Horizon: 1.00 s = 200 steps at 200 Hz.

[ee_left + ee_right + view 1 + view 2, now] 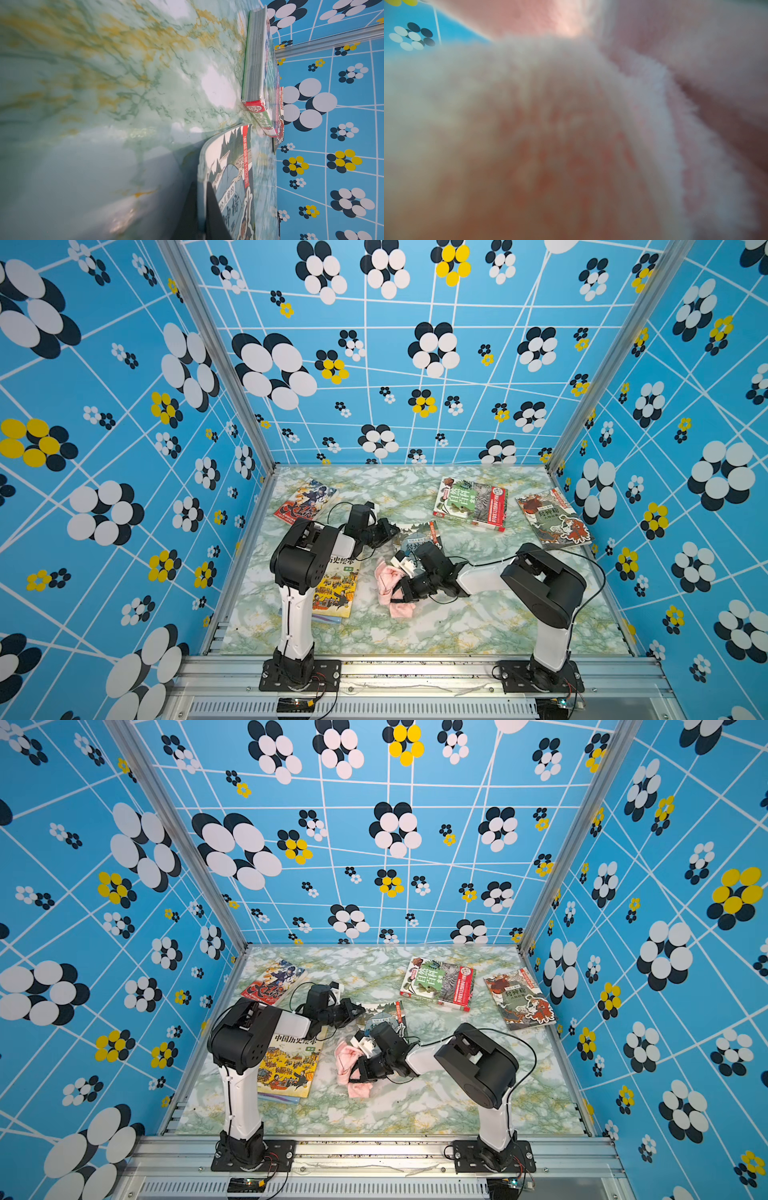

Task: Wipe the cover of the book
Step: Wipe the dirt from the cover of the book.

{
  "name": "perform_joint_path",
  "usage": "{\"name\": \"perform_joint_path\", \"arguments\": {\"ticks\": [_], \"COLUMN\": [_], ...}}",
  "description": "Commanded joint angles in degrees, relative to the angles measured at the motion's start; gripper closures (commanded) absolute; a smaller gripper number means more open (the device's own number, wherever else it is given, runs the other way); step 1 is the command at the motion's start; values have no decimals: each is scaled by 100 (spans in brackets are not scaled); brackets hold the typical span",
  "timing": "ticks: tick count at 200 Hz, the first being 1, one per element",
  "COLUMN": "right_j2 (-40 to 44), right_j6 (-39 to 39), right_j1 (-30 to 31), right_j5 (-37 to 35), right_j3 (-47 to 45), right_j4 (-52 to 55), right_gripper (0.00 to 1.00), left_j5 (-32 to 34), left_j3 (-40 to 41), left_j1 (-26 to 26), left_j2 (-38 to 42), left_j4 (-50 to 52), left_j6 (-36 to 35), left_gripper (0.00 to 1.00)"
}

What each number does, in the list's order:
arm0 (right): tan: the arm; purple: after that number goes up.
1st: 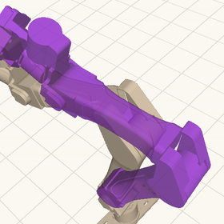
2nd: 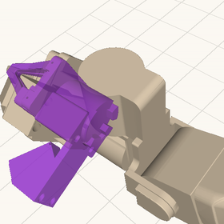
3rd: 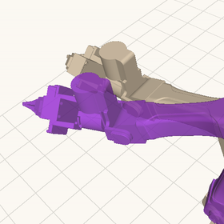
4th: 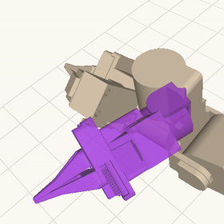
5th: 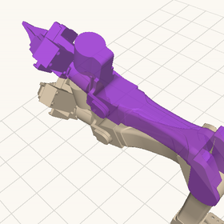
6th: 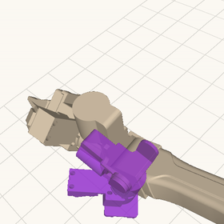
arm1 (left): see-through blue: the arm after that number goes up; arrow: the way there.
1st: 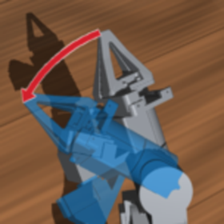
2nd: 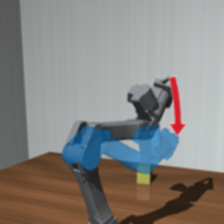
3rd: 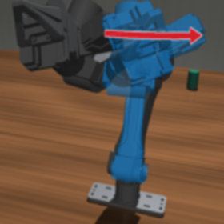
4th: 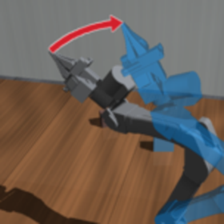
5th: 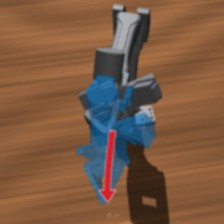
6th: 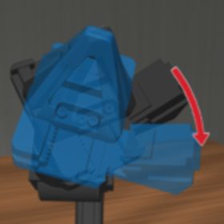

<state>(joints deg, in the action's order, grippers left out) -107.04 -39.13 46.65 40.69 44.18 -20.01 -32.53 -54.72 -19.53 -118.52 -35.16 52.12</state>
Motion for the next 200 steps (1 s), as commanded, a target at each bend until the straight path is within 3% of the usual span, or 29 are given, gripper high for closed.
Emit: {"name": "perform_joint_path", "arguments": {"ticks": [1,21,44,71,87,111,159,200], "right_j2": [42,492,1328,2539,2841,2270,487,-38], "right_j6": [-91,-147,27,442,643,684,714,677], "right_j1": [-659,-1065,-1045,-1044,-1042,-1012,-360,-503], "right_j5": [-617,-466,-557,-1114,-1428,-1543,-1565,-1935], "right_j3": [-1038,-1539,-1547,-1094,-658,-4,1718,1575], "right_j4": [1172,1017,1651,2838,3222,3089,3097,3154], "right_gripper": [100,100,100,100,100,100,100,100], "left_j5": [-51,-67,-69,-171,-217,-214,-231,-309], "left_j3": [-51,-48,13,72,120,199,244,287], "left_j1": [8,43,122,252,290,286,270,283], "left_j2": [17,56,155,261,319,381,376,332], "left_j4": [-79,-27,90,243,336,330,217,95], "left_j6": [18,-25,-130,-265,-346,-371,-275,-246], "left_gripper": [100,100,100,100,100,100,100,100]}}
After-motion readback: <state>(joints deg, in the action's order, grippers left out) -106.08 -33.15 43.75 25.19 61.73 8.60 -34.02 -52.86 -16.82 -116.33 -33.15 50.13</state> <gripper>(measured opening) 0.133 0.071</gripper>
